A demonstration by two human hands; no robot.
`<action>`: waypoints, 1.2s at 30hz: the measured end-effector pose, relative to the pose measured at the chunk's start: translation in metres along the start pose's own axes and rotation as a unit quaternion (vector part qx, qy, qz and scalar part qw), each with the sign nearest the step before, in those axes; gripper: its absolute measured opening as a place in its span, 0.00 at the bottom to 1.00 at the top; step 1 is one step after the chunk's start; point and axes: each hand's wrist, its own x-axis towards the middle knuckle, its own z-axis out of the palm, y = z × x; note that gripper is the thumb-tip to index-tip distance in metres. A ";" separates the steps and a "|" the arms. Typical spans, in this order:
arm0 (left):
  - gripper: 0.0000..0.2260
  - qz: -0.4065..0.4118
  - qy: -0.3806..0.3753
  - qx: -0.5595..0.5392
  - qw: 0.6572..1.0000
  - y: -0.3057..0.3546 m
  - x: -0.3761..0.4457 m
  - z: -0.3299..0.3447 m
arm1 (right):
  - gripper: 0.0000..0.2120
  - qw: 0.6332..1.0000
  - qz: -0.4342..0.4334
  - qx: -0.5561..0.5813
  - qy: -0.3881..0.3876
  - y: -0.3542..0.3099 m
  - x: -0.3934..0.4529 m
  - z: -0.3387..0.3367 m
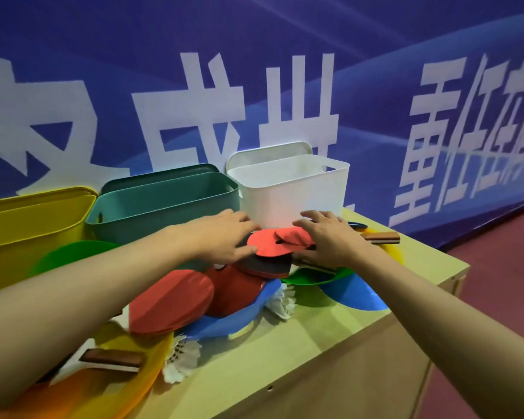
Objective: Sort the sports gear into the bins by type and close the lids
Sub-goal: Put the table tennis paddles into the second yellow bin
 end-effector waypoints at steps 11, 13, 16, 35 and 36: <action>0.23 0.017 0.022 0.008 1.000 0.026 0.070 0.025 | 0.30 0.992 0.123 -0.015 -0.012 0.041 0.024 0.008; 0.28 0.005 0.013 -0.009 1.000 0.028 0.075 0.024 | 0.14 0.992 0.113 -0.036 0.033 0.042 0.027 0.010; 0.36 0.003 -0.028 -0.036 0.999 0.034 0.074 0.023 | 0.09 0.990 0.101 -0.057 0.084 0.040 0.030 0.012; 0.18 -0.047 0.138 0.036 0.989 0.031 0.067 0.000 | 0.08 0.979 0.077 -0.042 0.183 0.035 0.011 -0.024; 0.16 -0.053 0.165 0.026 0.985 0.022 0.059 -0.005 | 0.12 0.979 0.059 -0.026 0.192 0.030 0.008 -0.030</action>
